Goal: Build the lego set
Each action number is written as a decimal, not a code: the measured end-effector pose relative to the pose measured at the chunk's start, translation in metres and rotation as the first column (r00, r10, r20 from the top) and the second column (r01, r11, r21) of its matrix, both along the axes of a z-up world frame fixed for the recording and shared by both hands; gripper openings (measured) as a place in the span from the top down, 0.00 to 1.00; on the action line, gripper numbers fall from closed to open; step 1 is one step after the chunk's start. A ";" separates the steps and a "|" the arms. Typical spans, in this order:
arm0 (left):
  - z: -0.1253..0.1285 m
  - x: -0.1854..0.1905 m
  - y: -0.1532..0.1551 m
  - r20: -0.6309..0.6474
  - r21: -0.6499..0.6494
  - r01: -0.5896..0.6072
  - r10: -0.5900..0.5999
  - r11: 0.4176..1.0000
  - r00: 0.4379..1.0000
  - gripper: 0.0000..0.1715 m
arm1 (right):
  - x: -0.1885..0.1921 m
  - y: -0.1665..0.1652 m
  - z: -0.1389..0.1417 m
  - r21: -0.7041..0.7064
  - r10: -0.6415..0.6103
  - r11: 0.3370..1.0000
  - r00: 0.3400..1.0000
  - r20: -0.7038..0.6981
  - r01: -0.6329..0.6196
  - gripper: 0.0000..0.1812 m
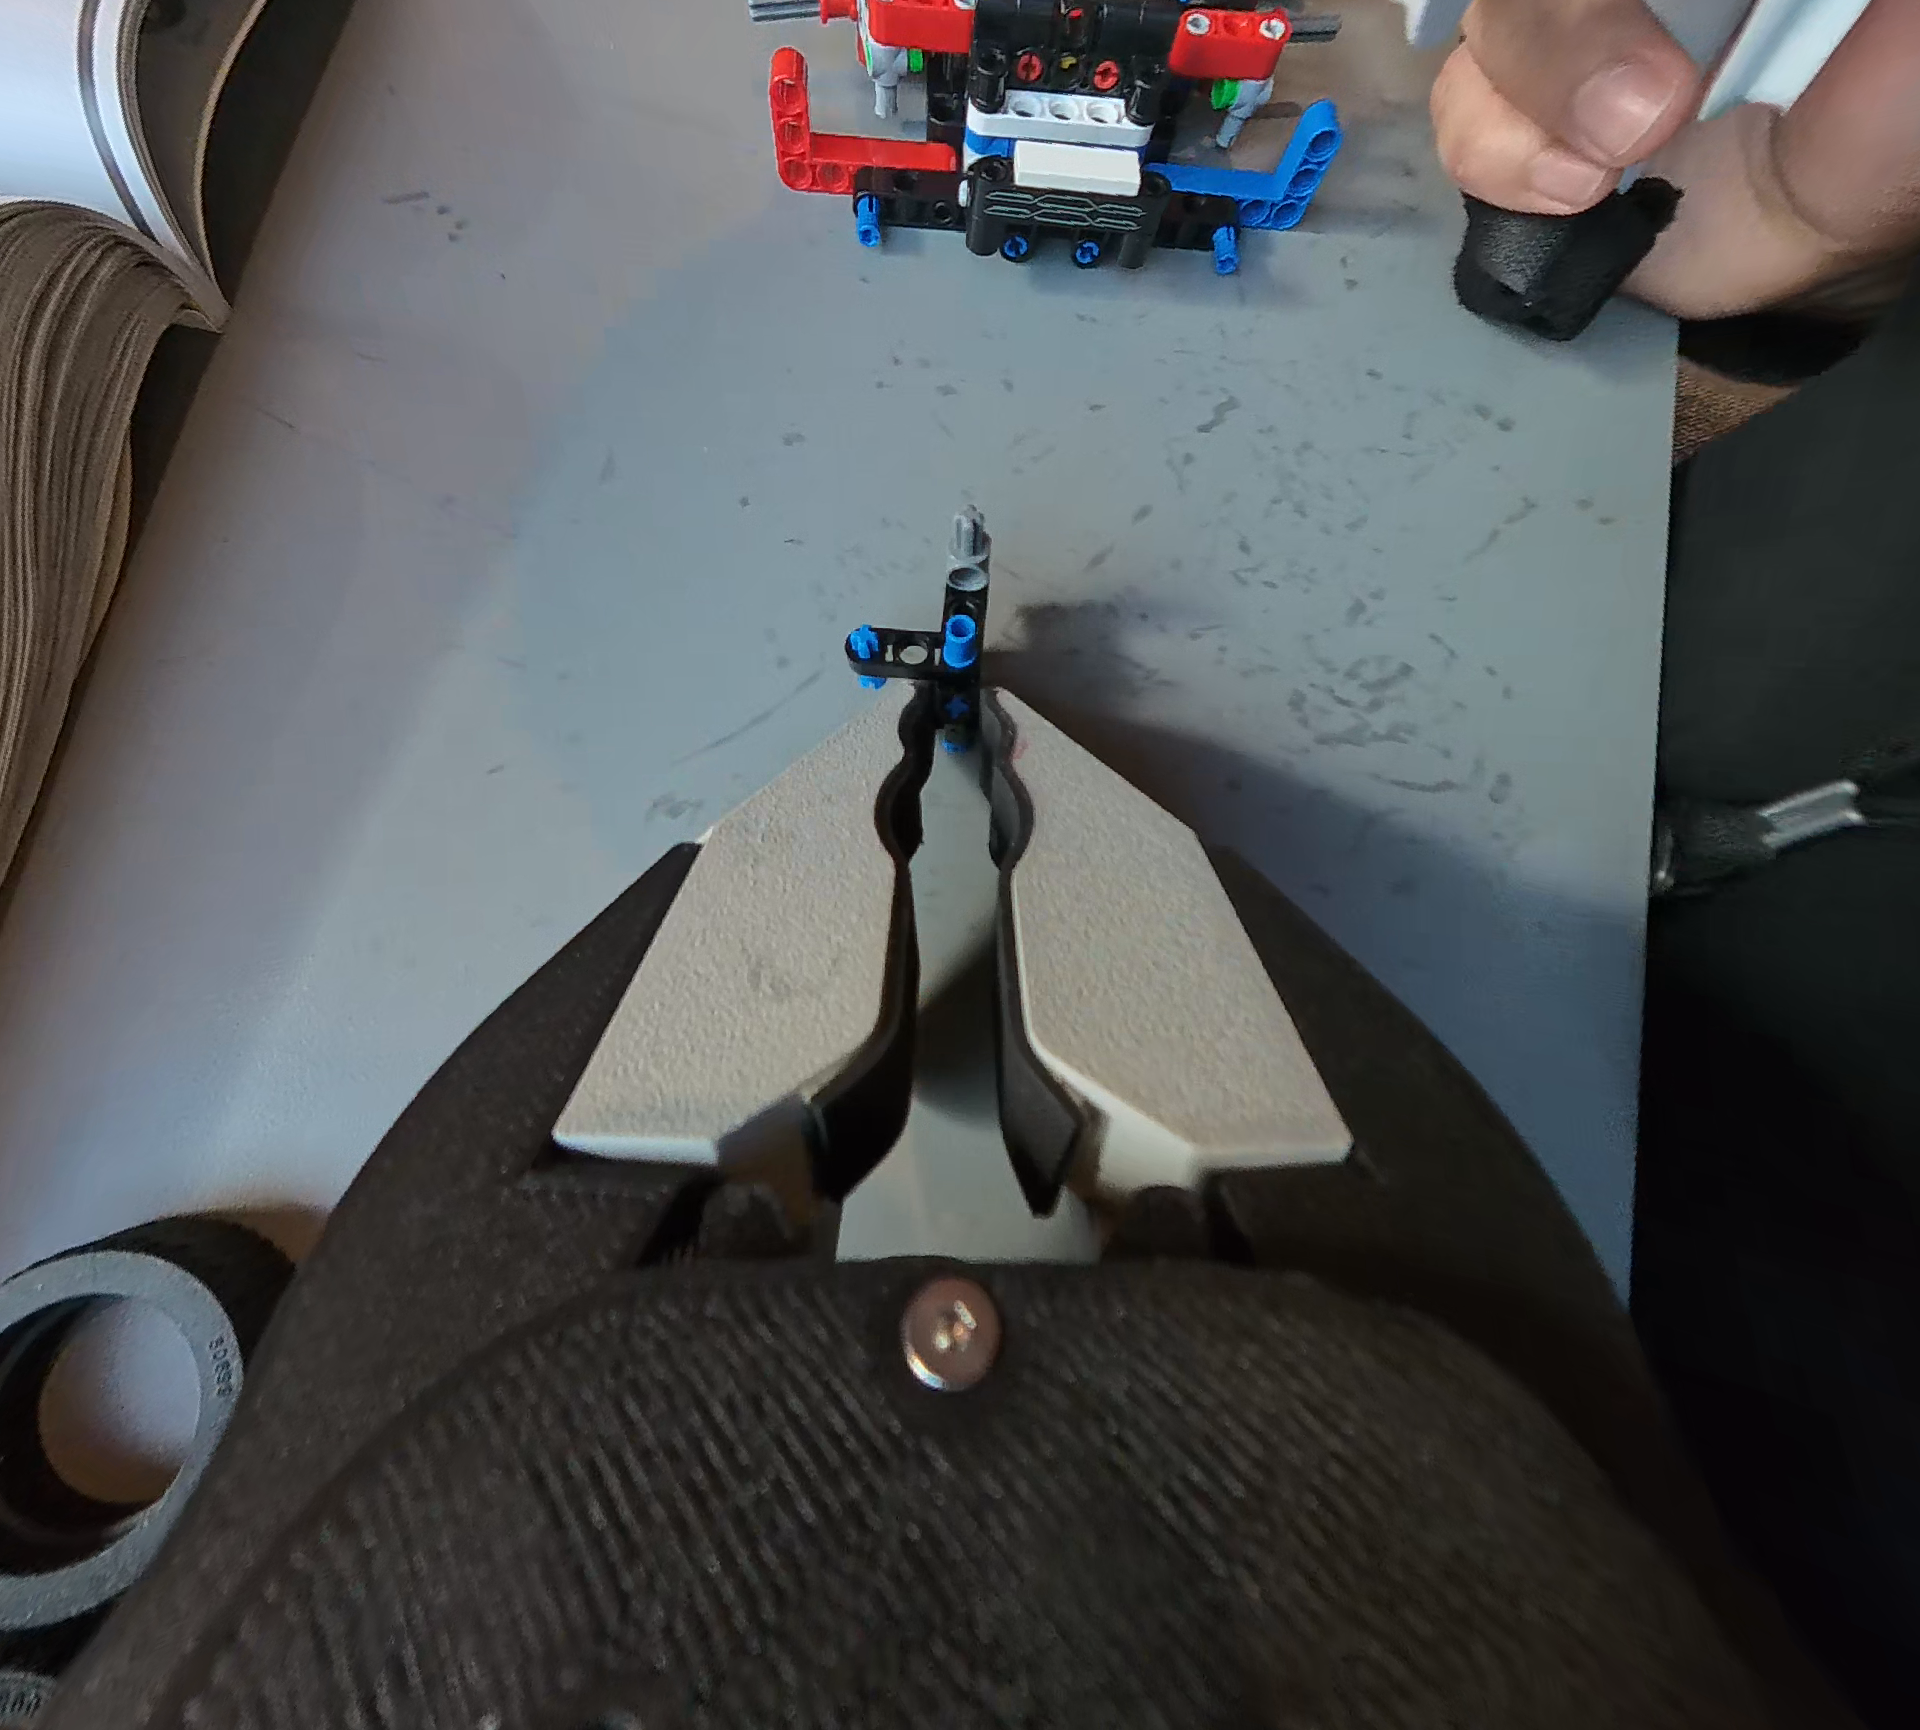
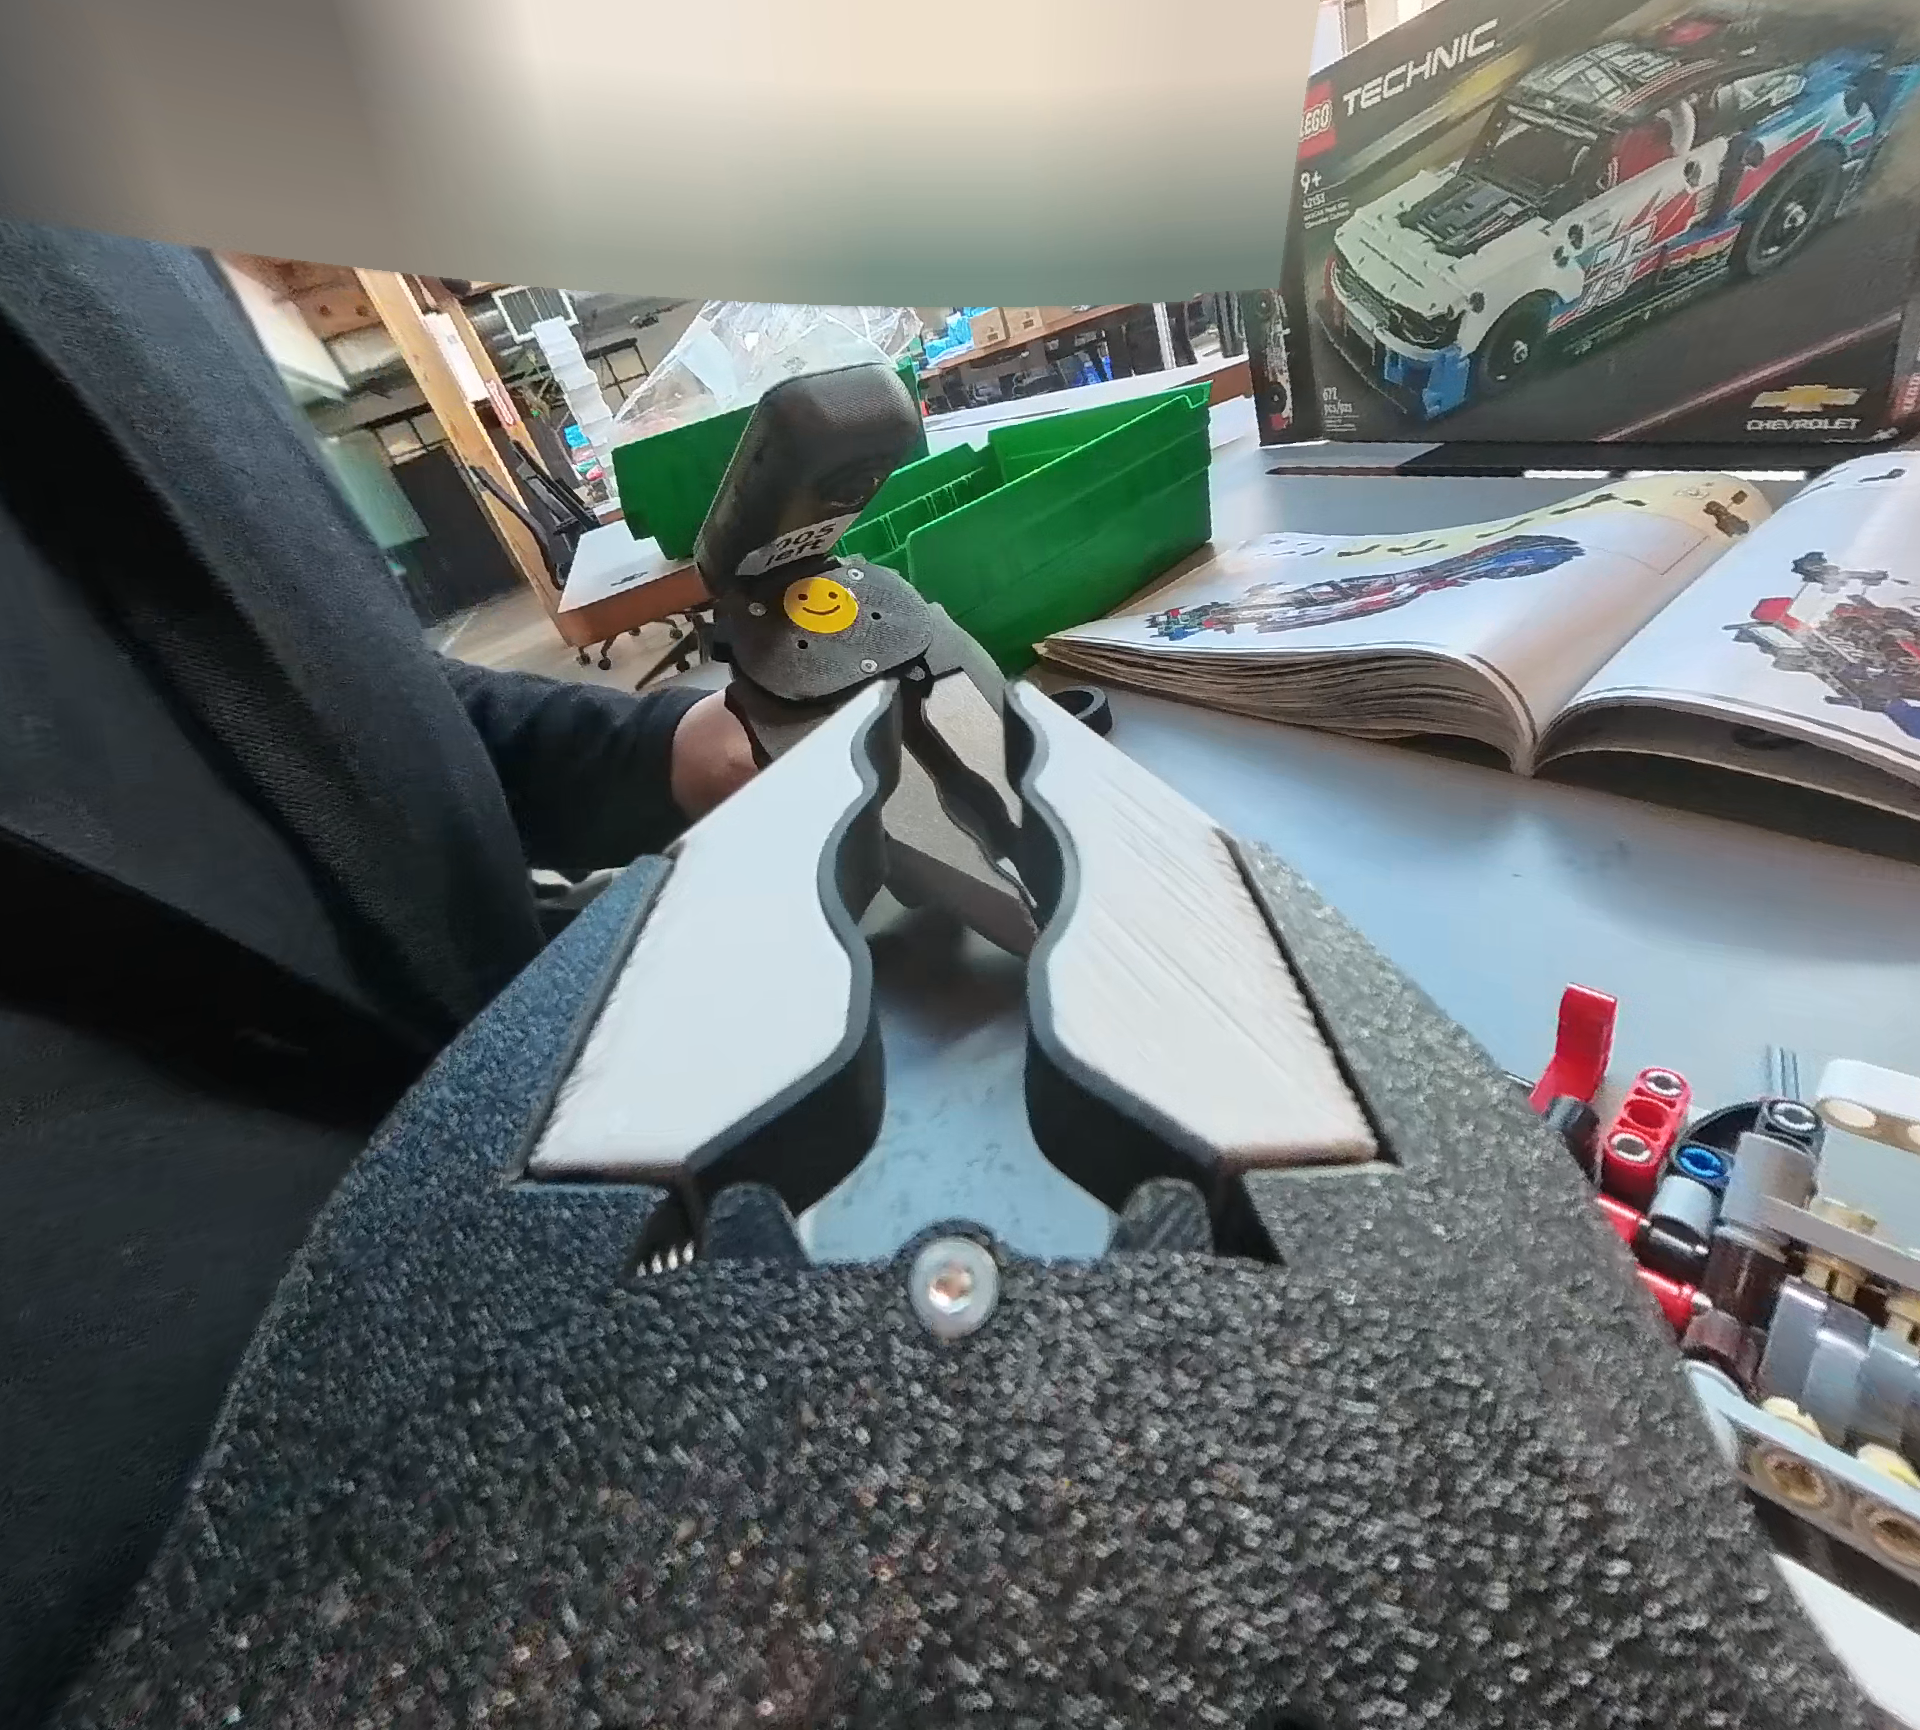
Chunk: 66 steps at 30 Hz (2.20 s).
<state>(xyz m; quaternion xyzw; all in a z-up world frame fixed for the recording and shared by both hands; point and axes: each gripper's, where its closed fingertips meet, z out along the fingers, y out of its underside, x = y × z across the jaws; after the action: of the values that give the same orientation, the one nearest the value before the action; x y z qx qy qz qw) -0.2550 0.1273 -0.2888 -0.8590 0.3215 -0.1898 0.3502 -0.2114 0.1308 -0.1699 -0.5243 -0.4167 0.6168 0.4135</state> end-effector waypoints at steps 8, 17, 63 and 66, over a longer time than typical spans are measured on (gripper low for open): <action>0.000 0.000 0.000 -0.028 0.022 0.000 0.001 1.000 1.000 0.96 | -0.003 0.000 -0.002 0.037 -0.029 0.999 0.999 0.026 0.028 0.88; 0.002 -0.008 -0.005 -0.079 0.082 -0.038 0.045 0.996 0.996 0.81 | -0.003 0.000 -0.002 0.134 -0.098 0.987 0.994 0.044 0.091 0.87; 0.017 -0.020 -0.050 -0.215 0.340 -0.064 0.143 0.938 0.966 0.93 | 0.033 0.010 -0.030 0.395 -0.235 0.909 0.947 0.218 0.135 0.85; 0.021 -0.023 -0.048 -0.214 0.367 -0.082 0.170 0.927 0.962 0.93 | 0.033 0.013 -0.029 0.390 -0.247 0.909 0.945 0.216 0.148 0.85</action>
<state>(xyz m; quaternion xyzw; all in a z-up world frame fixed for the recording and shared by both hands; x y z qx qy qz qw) -0.2776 0.0788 -0.2680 -0.8175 0.3343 0.0004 0.4689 -0.1785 0.1436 -0.1991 -0.5536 -0.5199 0.4079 0.5069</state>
